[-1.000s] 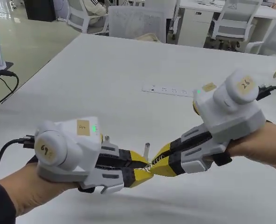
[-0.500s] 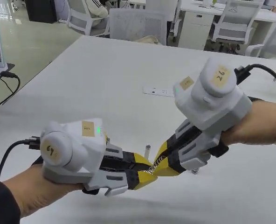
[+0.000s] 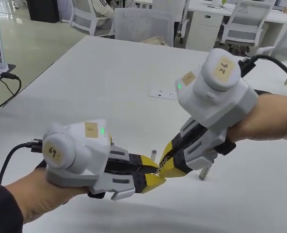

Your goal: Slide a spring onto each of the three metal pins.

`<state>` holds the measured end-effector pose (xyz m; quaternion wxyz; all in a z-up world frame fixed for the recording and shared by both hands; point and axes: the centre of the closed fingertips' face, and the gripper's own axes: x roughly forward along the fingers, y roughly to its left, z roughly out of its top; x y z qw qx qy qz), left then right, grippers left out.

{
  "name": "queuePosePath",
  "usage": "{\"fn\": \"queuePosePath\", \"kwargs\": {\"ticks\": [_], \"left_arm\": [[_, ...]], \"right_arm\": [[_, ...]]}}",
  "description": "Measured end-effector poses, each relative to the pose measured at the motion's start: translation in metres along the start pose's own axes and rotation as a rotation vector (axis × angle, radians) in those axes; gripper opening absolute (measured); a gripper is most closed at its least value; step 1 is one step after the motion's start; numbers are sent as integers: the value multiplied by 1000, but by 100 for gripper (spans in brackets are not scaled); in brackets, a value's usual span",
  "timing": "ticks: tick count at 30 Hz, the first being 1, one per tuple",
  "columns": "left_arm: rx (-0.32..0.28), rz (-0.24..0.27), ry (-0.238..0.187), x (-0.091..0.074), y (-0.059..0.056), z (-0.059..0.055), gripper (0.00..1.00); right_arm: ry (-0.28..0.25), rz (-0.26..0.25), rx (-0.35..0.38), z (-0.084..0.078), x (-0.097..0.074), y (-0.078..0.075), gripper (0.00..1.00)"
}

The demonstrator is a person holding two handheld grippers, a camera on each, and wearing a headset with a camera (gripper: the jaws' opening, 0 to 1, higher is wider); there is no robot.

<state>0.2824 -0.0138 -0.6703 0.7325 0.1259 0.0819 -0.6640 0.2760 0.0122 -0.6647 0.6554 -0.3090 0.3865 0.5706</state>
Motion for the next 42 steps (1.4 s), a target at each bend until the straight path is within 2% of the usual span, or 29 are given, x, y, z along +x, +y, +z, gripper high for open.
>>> {"fn": "queuePosePath", "kwargs": {"ticks": [17, 32, 34, 42], "left_arm": [[-23, 9, -4, 2, 3, 0, 3], [-33, 17, 16, 2, 6, -7, 4], [-36, 19, 26, 1, 6, -10, 5], [-50, 34, 23, -7, 10, -12, 9]], "right_arm": [[122, 23, -76, -1, 2, -2, 8], [133, 27, -79, -3, 5, -7, 8], [132, 28, -78, -3, 4, -7, 8], [133, 18, -68, -4, 0, -14, 8]]}}
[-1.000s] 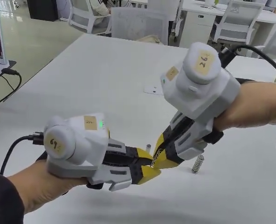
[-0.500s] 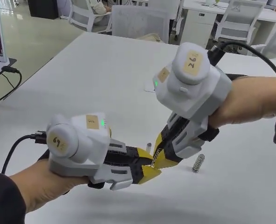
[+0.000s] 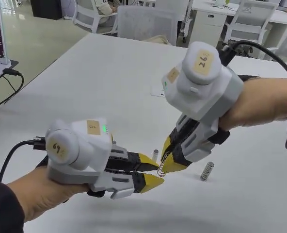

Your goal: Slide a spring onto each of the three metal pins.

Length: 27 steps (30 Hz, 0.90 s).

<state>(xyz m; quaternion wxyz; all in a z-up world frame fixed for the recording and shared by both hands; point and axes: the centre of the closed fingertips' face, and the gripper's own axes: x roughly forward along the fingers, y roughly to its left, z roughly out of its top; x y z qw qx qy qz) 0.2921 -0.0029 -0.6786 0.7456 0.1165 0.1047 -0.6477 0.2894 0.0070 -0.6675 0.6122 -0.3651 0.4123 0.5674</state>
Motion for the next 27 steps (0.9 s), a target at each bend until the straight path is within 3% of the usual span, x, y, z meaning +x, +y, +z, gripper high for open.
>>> {"fn": "queuePosePath", "kwargs": {"ticks": [11, 27], "left_arm": [[-44, 20, 15, -16, 4, -12, 20], [-93, 50, 20, -36, 5, -27, 45]], "right_arm": [[5, -32, 11, -3, -4, -18, 8], [0, -63, 33, -5, -5, -33, 8]]}}
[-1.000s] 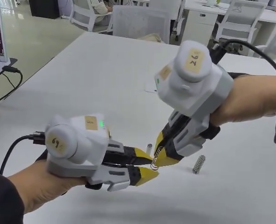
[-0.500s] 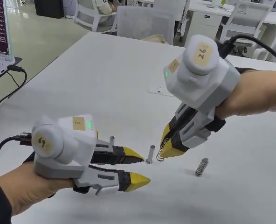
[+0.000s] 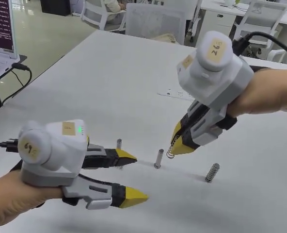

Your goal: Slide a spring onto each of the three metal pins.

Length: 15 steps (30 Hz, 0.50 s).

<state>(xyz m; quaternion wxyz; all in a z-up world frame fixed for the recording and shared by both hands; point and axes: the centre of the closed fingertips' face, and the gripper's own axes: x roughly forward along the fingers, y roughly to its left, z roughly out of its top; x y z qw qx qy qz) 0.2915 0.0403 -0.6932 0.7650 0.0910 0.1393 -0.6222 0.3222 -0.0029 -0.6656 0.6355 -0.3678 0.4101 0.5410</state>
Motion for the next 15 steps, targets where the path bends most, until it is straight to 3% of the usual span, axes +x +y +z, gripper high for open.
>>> {"fn": "queuePosePath", "kwargs": {"ticks": [15], "left_arm": [[-28, 63, -4, -20, 5, -13, 63]], "right_arm": [[6, -6, 4, 1, 3, -9, 8]]}}
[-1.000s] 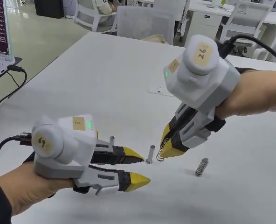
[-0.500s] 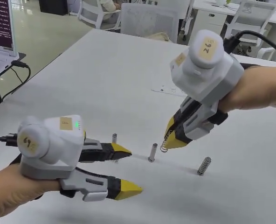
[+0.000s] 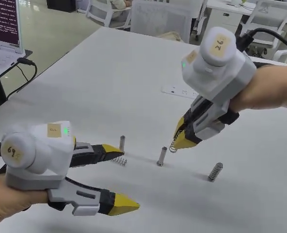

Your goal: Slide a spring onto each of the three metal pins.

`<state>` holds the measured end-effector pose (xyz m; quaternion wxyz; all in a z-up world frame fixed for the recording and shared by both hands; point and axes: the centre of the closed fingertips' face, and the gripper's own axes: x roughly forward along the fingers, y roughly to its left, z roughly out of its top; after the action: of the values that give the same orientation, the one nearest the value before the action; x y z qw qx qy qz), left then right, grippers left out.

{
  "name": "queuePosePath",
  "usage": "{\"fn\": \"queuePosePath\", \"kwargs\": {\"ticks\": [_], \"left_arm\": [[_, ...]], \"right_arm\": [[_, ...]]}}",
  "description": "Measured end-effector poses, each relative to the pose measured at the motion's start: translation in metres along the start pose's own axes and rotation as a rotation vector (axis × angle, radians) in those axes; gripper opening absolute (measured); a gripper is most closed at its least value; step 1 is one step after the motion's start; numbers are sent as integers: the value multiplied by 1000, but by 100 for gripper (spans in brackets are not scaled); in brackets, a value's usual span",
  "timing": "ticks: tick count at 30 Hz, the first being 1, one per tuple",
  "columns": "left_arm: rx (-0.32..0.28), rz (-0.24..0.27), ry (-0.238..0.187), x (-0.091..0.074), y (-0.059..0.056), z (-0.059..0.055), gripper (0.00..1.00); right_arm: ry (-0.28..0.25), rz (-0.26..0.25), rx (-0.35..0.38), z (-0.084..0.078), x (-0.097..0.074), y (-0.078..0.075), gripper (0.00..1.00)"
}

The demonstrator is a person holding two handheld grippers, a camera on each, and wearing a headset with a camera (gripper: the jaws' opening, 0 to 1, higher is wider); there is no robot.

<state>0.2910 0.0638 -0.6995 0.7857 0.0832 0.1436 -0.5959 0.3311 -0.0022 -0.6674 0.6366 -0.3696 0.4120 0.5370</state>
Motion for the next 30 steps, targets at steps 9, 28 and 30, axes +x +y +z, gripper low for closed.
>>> {"fn": "queuePosePath", "kwargs": {"ticks": [9, 28, 30], "left_arm": [[-32, 60, -13, -13, 8, -7, 71], [-75, 128, -22, -30, 14, -18, 76], [-76, 131, -18, -31, 14, -19, 76]], "right_arm": [[9, -7, -2, 1, 5, -7, 8], [32, -22, 3, -2, 26, -38, 8], [37, -23, 8, -4, 29, -40, 8]]}}
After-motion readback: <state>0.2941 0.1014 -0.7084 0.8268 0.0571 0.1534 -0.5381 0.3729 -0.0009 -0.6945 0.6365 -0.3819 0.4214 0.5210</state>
